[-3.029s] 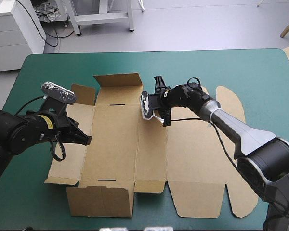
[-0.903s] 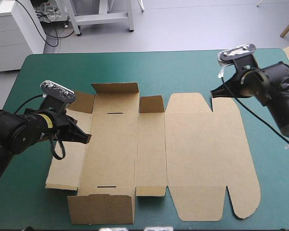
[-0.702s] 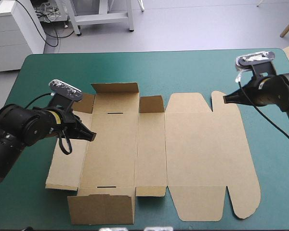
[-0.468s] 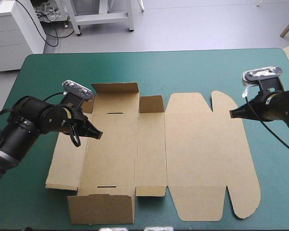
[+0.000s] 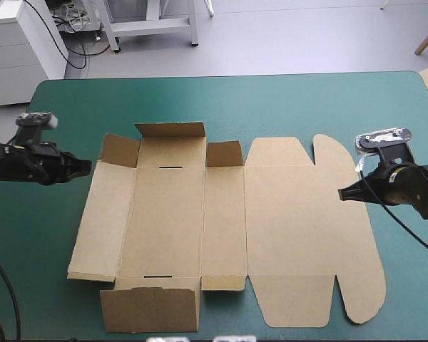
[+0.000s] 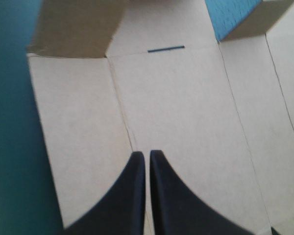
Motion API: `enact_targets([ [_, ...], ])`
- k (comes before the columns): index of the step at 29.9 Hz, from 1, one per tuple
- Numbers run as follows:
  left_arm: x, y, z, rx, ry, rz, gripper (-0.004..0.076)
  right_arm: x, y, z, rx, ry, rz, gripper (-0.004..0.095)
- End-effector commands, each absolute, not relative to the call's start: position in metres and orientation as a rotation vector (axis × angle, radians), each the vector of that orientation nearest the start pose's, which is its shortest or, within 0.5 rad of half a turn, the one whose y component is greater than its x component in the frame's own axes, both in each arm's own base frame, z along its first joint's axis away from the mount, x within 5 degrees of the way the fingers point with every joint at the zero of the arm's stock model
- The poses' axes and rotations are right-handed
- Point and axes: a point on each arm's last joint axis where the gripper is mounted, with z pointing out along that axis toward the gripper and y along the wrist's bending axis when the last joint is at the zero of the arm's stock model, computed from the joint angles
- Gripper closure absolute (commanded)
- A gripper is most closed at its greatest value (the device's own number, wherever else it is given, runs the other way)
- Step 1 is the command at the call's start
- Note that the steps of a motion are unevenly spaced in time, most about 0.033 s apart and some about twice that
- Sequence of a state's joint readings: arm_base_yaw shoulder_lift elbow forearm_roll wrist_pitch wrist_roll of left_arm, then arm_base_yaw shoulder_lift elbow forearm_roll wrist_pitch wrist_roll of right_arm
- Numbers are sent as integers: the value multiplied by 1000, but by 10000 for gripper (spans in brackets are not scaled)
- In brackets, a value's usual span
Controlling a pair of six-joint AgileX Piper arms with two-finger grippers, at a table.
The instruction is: Fold the box
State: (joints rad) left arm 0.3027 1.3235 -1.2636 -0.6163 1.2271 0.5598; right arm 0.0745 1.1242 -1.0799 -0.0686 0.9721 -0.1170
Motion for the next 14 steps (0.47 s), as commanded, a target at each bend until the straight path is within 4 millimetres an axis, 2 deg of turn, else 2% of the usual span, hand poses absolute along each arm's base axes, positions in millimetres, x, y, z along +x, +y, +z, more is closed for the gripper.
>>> enact_targets([
  [1, 243, 52, 387, 78, 2389, -589, 706, 216, 9, 368, -254, 2390, -110, 929],
  [8, 223, 109, 387, -76, 2351, -413, 706, 216, 8, 367, -260, 2389, -129, 929],
  [14, 215, 129, 386, -222, 2336, -374, 706, 216, 9, 368, -257, 2381, -121, 929],
])
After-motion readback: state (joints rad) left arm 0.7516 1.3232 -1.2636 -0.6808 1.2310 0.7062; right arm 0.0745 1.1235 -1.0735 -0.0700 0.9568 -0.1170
